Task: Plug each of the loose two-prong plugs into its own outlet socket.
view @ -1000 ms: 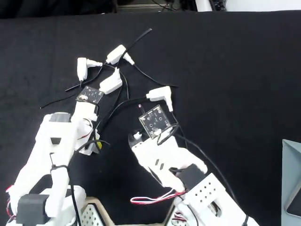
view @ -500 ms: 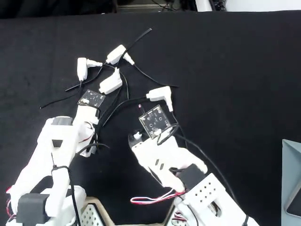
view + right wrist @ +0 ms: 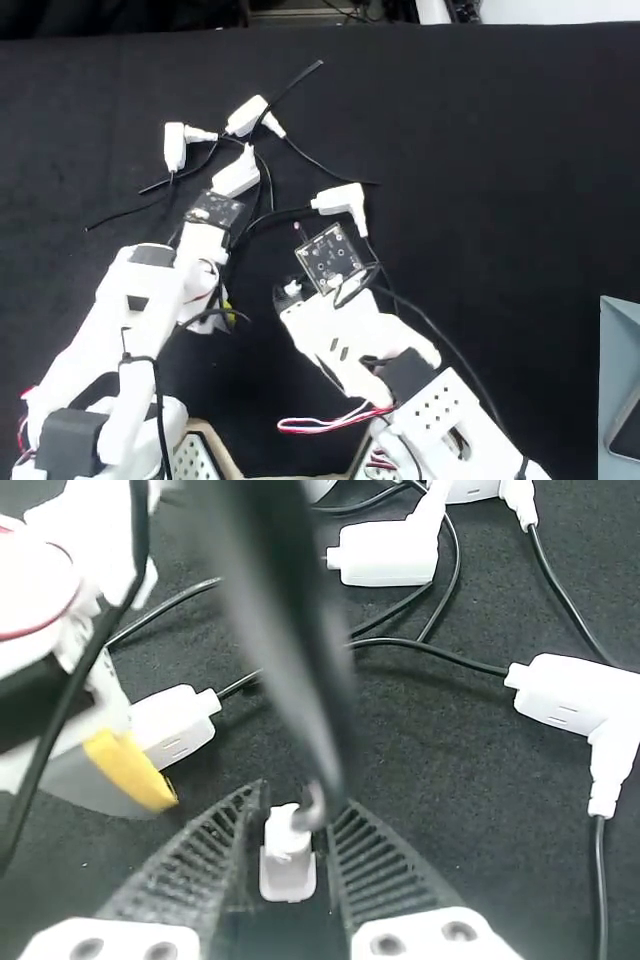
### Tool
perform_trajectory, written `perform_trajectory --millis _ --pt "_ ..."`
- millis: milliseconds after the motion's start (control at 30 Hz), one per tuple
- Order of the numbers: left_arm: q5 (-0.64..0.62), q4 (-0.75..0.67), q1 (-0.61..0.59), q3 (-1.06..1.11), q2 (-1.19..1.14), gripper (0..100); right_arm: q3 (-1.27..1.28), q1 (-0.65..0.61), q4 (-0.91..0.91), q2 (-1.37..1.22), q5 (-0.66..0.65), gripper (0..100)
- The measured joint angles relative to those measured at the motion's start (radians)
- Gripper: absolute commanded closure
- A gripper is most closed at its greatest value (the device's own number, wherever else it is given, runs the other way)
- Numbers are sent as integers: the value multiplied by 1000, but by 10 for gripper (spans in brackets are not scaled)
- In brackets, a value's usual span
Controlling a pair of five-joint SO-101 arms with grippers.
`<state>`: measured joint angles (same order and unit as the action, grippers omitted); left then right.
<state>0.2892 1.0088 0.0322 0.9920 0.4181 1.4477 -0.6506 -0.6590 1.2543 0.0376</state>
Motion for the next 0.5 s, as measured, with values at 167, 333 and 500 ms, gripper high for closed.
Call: perform_trajectory --millis 167,333,500 --pt "-8 0 -80 -25 0 708 9 0 0 0 0 985" --pt "29 0 -169 -69 0 707 9 0 0 0 0 985" --pt "37 0 -244 -101 0 705 9 0 0 0 0 985"
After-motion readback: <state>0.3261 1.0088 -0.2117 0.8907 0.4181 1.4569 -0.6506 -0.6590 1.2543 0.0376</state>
